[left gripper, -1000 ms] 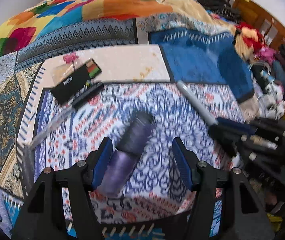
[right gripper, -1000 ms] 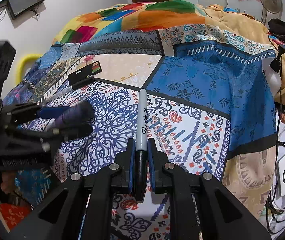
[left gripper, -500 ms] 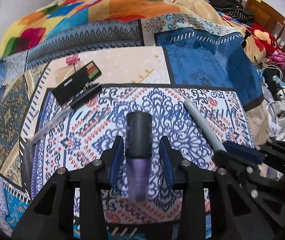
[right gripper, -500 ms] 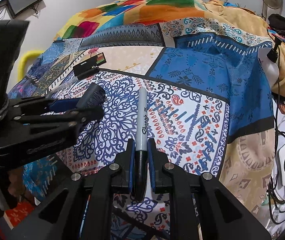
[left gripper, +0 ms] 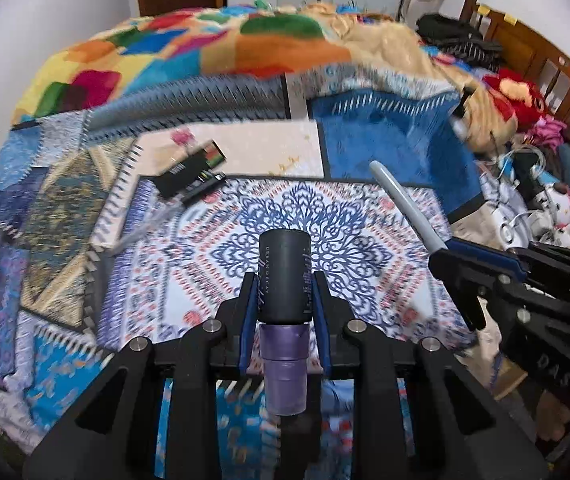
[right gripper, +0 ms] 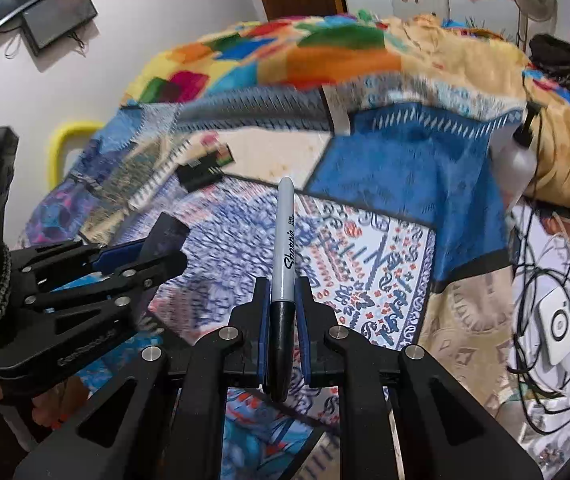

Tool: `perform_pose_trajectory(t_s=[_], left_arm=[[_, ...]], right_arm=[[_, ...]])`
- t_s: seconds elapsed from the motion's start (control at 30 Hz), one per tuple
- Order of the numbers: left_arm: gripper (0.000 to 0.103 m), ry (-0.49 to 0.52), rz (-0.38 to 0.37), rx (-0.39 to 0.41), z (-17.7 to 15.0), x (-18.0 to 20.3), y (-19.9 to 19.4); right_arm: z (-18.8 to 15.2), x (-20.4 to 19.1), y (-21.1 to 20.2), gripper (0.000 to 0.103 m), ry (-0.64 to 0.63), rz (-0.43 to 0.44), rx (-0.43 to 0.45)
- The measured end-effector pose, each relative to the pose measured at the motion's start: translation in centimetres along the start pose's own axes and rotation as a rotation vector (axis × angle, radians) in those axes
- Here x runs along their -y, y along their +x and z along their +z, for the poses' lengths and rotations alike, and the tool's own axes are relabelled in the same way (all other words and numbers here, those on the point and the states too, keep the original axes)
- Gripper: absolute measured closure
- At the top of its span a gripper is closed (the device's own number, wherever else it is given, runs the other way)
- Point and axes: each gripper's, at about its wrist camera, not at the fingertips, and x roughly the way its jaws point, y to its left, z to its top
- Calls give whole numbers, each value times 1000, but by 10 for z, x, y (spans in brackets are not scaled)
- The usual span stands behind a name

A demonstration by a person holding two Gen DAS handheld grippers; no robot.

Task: Collect trash
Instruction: 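Lift the Sharpie and purple tube and carry both over the bin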

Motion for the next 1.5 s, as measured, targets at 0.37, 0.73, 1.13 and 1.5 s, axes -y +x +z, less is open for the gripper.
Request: perform_pose_trajectory(t_s=[0.37, 0.73, 1.13, 1.5], left_arm=[[78, -41, 33, 187, -16, 1, -141], [78, -91, 55, 325, -70, -4, -256], [78, -185, 168, 407, -156, -40, -340], [78, -325, 274, 417, -238, -97, -380]], right_arm=[[8, -50, -111, 91, -66, 25, 173], [-18, -111, -199, 91, -133, 85, 297], [-63, -183, -230, 91, -230, 201, 307], [-98, -258, -211, 91, -376, 305, 223]])
